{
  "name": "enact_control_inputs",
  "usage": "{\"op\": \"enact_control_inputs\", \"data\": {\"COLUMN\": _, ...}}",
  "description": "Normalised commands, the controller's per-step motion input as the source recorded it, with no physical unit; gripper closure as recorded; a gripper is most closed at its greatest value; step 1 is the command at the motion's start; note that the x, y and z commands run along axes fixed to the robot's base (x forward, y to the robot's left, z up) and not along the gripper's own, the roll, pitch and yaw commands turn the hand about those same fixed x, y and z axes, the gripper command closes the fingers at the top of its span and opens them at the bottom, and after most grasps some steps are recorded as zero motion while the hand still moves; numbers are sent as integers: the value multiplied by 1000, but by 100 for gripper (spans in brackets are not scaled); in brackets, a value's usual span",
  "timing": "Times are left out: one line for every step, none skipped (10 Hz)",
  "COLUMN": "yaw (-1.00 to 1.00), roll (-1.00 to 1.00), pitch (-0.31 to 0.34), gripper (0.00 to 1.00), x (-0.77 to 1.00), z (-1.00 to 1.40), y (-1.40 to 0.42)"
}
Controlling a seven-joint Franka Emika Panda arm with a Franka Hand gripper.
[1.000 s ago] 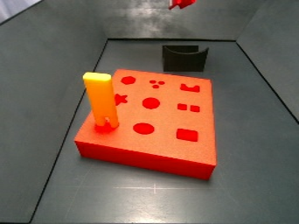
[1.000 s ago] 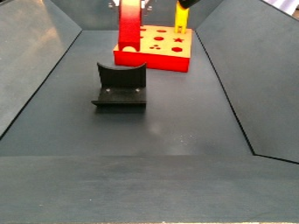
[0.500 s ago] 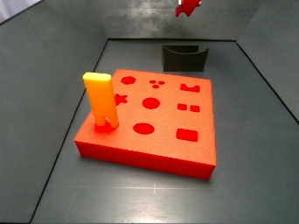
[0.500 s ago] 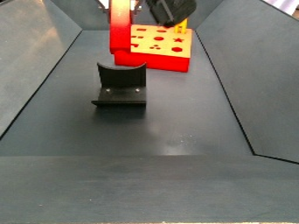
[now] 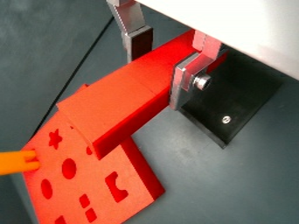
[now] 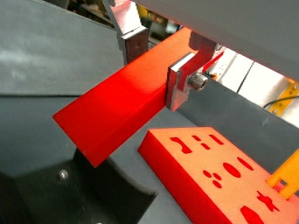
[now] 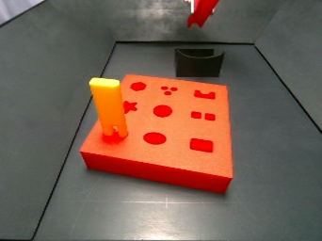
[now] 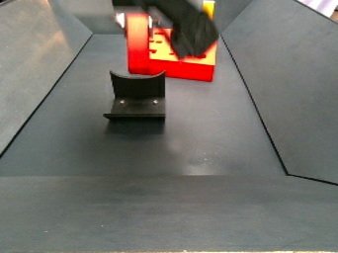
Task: Pick up the arch object. Move up. Place the arch object on the fixture. Regrasp the arch object. Rotate the arch object. Move to above the board. Insert the arch object.
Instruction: Place the arch object on the fixture.
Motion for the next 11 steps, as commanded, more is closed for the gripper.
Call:
{"op": "enact_control_inputs", "data": {"yaw": -128, "roll": -735, "pitch": 234, "gripper": 100, "x": 164, "z": -1000, "y": 137}}
{"op": "enact_control_inputs", "data": {"yaw": -163, "roll": -573, "pitch": 206, "gripper": 100, "x": 174, "z": -1000, "y": 140}}
{"op": "enact_control_inputs", "data": {"yaw": -192, "roll": -407, "pitch": 170, "gripper": 100, "x": 180, "z": -1000, "y": 142}}
{"op": "enact_control_inputs", "data": {"yaw": -208, "roll": -273, "pitch": 131, "gripper": 100, "x": 182, "z": -1000, "y": 136}}
{"op": "enact_control_inputs", "data": {"yaw": -215, "roll": -184, "pitch": 68, "gripper": 100, "x": 188, "z": -1000, "y": 135}}
{"op": "enact_control_inputs", "data": {"yaw": -205, "roll": -162, "pitch": 34, "gripper": 100, "x": 173, "z": -891, "y": 124}}
{"op": "enact_control_inputs", "data": {"yaw": -179, "roll": -156, "pitch": 6, "gripper": 100, "x": 139, "z": -630, "y": 94}}
{"op": "enact_control_inputs", "data": {"yaw": -163, "roll": -156, "pitch": -8, "gripper": 100, "x": 127, "z": -509, "y": 82}}
{"op": "enact_control_inputs", "data": {"yaw": -126, "roll": -125, "pitch": -33, "gripper": 100, "x": 96, "z": -352, "y": 98}}
{"op": "enact_control_inputs", "data": {"yaw": -113, "roll": -118, "pitch": -46, "gripper": 100, "x": 82, "z": -334, "y": 109}}
{"op": "enact_control_inputs", "data": {"yaw": -86, "roll": -117, "pitch": -45, "gripper": 100, "x": 76, "z": -336, "y": 104}}
